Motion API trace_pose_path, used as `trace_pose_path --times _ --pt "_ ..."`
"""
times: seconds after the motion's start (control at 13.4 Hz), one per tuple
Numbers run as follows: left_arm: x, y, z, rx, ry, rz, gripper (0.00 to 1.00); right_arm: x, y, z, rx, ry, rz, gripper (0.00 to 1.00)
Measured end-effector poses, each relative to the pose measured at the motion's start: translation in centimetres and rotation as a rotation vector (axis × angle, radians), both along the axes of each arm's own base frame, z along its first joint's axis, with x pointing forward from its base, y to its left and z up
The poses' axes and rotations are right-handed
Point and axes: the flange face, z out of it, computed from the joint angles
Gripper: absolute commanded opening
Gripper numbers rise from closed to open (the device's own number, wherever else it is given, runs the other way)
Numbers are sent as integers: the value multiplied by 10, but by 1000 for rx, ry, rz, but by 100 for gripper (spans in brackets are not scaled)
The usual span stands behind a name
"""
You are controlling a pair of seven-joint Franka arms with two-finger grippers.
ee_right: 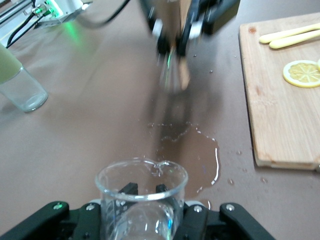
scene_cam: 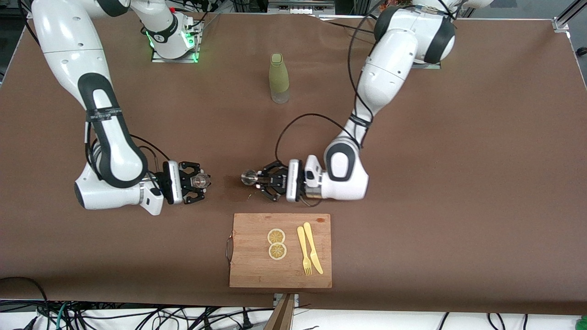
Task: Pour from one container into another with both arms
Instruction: 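Carry the beaker back with the right gripper while the left gripper carries the jigger back, then lower the beaker and jigger onto the table with both grippers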
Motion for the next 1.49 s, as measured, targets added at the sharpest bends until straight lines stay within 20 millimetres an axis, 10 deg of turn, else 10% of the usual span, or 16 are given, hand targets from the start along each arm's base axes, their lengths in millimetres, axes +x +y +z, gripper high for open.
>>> trace_pose_path --times 0.67,1.19,1.49 --pt "17 274 -15 -82 -106 -388 0 -34 -135 -48 205 -168 -33 27" --pt "5 484 -23 56 -136 -366 0 -67 -191 -83 271 -216 3 28" --pt "-12 568 -44 61 -129 -247 0 -73 -201 -93 289 -231 12 29"
